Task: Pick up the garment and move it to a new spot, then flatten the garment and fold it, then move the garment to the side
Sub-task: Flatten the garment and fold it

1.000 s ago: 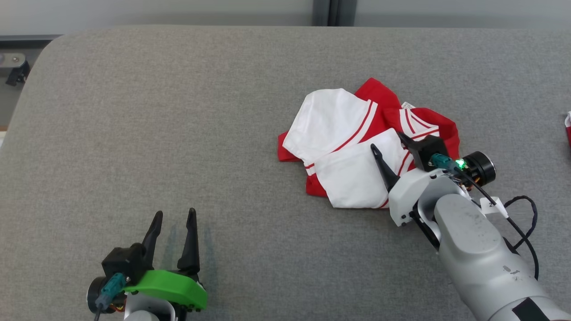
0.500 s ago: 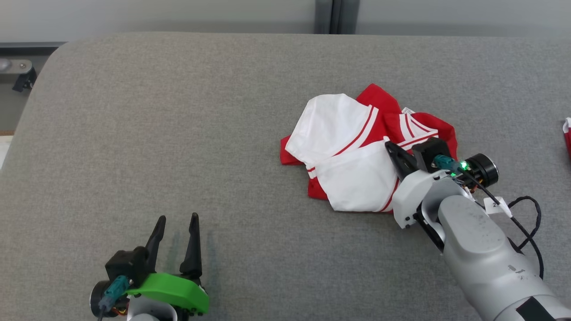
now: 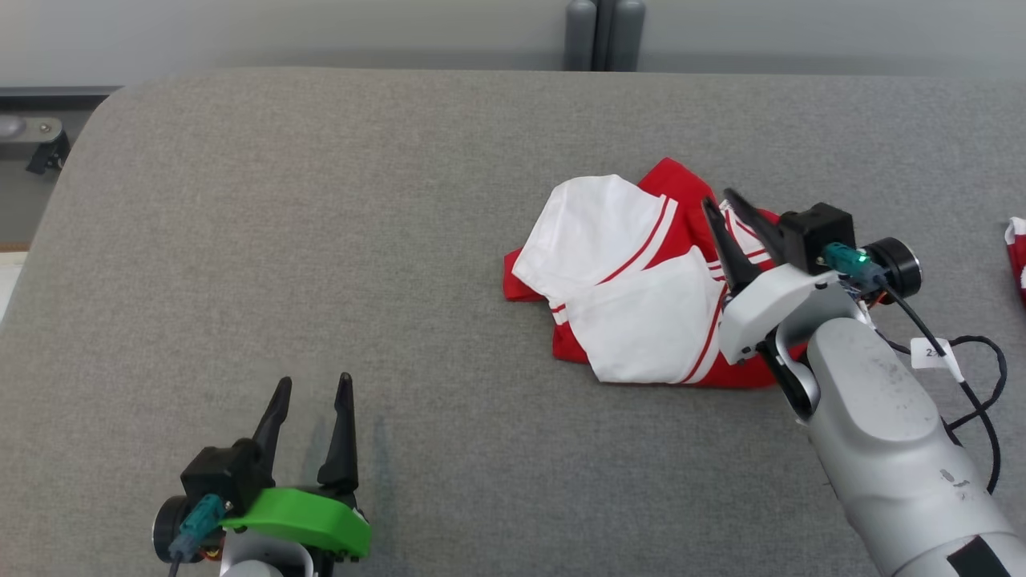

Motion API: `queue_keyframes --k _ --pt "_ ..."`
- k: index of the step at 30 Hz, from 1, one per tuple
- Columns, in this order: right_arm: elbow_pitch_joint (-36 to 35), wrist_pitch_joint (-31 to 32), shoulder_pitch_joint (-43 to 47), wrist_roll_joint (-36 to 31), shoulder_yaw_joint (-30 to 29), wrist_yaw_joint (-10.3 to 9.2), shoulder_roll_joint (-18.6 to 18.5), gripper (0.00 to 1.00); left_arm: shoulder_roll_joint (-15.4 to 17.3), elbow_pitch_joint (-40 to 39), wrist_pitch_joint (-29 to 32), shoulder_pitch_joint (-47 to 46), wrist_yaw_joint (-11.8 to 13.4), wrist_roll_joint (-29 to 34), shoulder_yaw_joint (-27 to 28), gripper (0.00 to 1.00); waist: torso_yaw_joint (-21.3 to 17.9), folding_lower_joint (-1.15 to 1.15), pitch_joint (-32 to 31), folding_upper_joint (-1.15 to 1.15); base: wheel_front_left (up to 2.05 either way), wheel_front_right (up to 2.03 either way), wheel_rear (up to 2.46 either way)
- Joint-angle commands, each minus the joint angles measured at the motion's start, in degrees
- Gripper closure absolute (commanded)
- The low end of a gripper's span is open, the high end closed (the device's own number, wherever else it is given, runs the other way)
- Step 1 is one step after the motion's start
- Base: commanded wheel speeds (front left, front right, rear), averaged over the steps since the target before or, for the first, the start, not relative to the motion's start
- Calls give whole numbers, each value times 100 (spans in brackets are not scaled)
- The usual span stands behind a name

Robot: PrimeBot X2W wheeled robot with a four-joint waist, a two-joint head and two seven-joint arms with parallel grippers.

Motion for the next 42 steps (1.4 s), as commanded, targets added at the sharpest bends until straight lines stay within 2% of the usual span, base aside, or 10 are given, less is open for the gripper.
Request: queue_keyframes --k 1,7,14,22,28,36,42 --pt "-258 -24 226 31 -114 -9 -13 0 20 -53 -2 -26 -16 45 54 0 -42 0 -42 0 0 0 0" --pt "-1458 -19 972 102 -722 -9 52 0 20 -183 -2 61 -15 306 217 0 -247 0 -213 0 0 0 0" --pt "-2091 -19 2014 208 -1163 -9 171 0 20 -228 -2 218 38 582 378 0 -495 0 -392 0 0 0 0" --pt "-2074 -19 3049 169 -1309 -9 211 0 19 -234 -2 600 175 840 448 0 -595 0 -579 0 0 0 0" --pt "-2054 -19 3309 362 -1219 -9 209 0 20 -257 -2 746 211 817 357 0 -585 0 -613 0 0 0 0" --pt "-1886 -19 3123 287 -1092 -9 211 0 19 -266 -2 635 230 744 256 0 -503 0 -572 0 0 0 0" --pt "-1343 74 2323 267 -517 -9 -17 0 19 -257 -2 499 219 713 163 0 -427 0 -417 0 0 0 0"
